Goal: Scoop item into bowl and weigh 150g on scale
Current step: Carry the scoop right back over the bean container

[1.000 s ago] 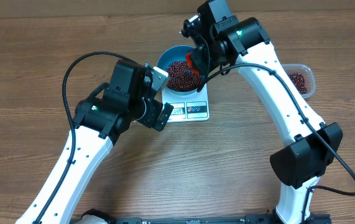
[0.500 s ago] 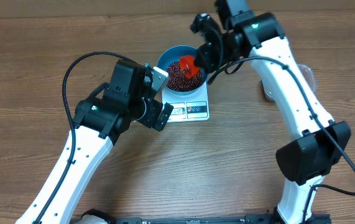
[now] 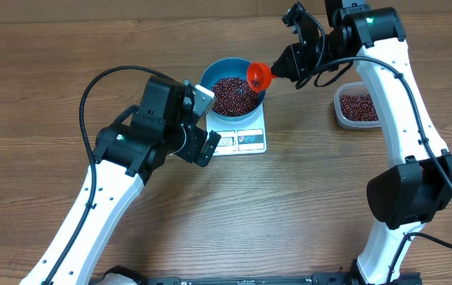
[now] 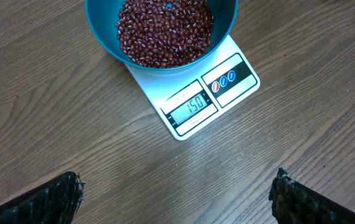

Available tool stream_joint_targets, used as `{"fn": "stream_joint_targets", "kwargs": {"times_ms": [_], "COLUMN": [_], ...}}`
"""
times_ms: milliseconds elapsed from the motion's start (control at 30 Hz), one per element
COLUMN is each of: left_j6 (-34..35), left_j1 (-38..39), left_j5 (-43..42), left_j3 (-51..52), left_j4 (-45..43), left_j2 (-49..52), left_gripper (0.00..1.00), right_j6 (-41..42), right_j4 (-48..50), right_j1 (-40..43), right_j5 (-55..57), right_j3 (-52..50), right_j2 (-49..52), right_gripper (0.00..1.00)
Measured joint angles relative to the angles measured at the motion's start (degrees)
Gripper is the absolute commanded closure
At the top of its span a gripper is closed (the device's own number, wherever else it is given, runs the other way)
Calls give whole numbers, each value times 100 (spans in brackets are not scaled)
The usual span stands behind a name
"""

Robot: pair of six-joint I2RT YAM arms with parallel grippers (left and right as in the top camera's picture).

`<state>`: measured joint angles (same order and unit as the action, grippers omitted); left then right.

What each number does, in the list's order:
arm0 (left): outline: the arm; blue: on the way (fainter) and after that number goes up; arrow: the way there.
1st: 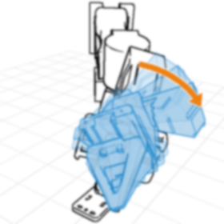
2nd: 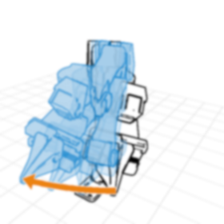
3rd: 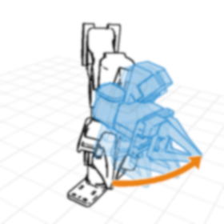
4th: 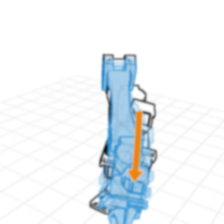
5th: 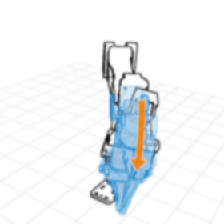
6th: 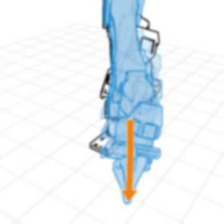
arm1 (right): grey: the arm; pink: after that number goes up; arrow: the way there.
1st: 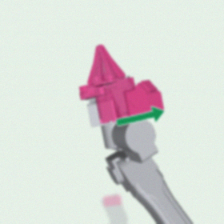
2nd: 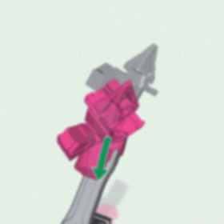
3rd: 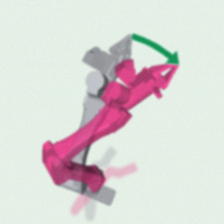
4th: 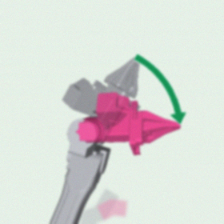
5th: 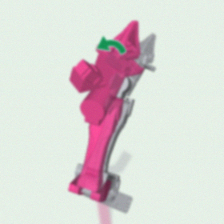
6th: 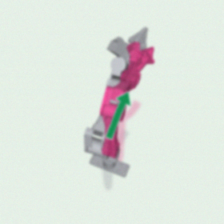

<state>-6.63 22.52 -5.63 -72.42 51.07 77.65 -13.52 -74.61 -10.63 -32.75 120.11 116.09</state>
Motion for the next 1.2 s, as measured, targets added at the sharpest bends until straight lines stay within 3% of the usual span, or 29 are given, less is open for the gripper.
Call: {"fn": "stream_joint_targets", "kwargs": {"times_ms": [800, 1200], "left_j6": [0, 0], "left_j1": [0, 0], "left_j5": [0, 2], "left_j3": [0, 0], "left_j4": [0, 0], "left_j2": [0, 0], "left_gripper": [0, 1], "right_j6": [2, 2], "right_j4": [-188, -693], "right_j1": [55, 1298], "right_j5": [-422, -601], "right_j3": [0, 2], "right_j2": [-22, -717], "right_gripper": [96, 96]}}
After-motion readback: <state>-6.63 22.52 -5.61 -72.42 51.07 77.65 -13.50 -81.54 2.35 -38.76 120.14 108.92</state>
